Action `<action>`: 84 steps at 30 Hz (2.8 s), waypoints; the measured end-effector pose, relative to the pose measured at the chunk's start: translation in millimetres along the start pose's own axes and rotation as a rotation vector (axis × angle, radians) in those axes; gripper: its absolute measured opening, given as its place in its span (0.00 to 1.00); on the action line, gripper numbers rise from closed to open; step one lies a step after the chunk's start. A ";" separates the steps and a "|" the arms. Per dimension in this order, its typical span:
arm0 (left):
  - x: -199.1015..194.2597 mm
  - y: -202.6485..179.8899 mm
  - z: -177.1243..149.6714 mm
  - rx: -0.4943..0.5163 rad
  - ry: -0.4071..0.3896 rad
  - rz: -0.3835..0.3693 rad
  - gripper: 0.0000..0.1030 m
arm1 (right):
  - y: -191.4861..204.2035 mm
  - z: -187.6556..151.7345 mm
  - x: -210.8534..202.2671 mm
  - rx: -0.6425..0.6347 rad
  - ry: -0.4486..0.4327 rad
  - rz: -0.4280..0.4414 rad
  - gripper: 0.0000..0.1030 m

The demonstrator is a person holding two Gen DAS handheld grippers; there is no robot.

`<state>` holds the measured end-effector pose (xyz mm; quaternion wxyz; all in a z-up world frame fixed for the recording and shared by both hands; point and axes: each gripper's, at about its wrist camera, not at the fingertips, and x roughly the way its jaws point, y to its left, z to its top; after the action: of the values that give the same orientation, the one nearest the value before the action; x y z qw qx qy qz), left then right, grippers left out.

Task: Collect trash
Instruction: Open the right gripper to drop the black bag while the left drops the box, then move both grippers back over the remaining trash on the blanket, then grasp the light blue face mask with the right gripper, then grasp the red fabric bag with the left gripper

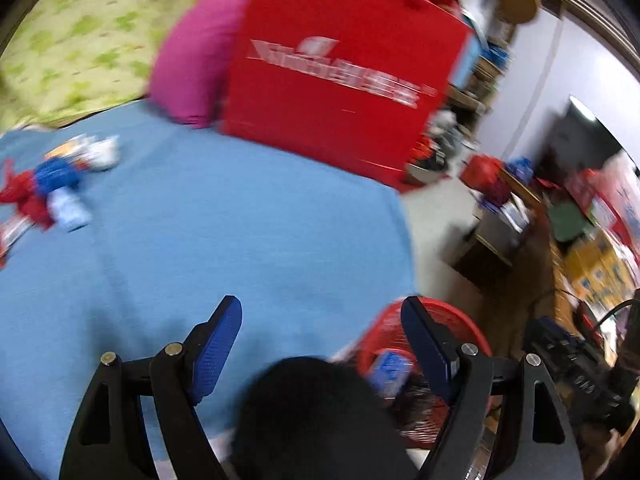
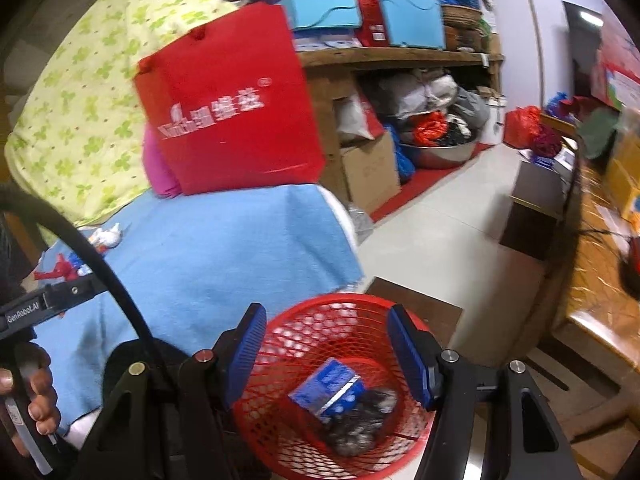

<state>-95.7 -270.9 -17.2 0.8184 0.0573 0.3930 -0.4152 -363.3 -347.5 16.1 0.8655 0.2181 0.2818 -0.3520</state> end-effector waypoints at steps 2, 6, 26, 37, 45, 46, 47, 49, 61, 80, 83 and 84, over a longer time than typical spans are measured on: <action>-12.3 25.6 -4.7 -0.024 -0.022 0.047 0.80 | 16.7 4.8 -0.2 -0.034 -0.004 0.018 0.65; -37.8 91.2 -15.2 -0.104 -0.066 0.135 0.80 | 58.2 19.1 -1.6 -0.109 -0.023 0.061 0.65; -98.8 312.0 -49.8 -0.416 -0.163 0.736 0.80 | 332.0 -13.3 81.9 -0.523 0.157 0.432 0.65; -95.8 316.4 -57.3 -0.473 -0.153 0.762 0.80 | 400.8 -6.2 146.5 -0.616 0.187 0.430 0.65; -102.5 325.7 -58.4 -0.525 -0.184 0.808 0.80 | 441.7 11.4 192.3 -0.637 0.171 0.432 0.65; -102.1 326.9 -58.3 -0.529 -0.184 0.808 0.80 | 447.1 13.3 200.3 -0.634 0.174 0.433 0.65; -100.8 328.5 -58.2 -0.533 -0.181 0.807 0.80 | 450.6 14.0 205.5 -0.632 0.179 0.434 0.65; -96.3 331.4 -57.6 -0.537 -0.167 0.803 0.80 | 460.3 15.2 221.7 -0.630 0.189 0.425 0.65; -82.9 334.2 -54.7 -0.529 -0.142 0.802 0.80 | 471.1 7.0 264.3 -0.651 0.226 0.394 0.34; -73.2 326.6 -54.0 -0.467 -0.149 0.913 0.80 | 380.5 7.8 202.6 -0.456 0.183 0.518 0.33; -70.5 320.0 -48.4 -0.433 -0.155 0.893 0.80 | 373.4 9.3 200.2 -0.424 0.189 0.551 0.33; -68.7 315.7 -45.4 -0.415 -0.156 0.881 0.80 | 372.8 8.7 201.8 -0.419 0.210 0.568 0.33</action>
<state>82.2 -3.4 -74.3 0.9372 0.0225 0.3436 0.0546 32.4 -205.7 -40.1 0.9210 0.1404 0.3632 -0.0079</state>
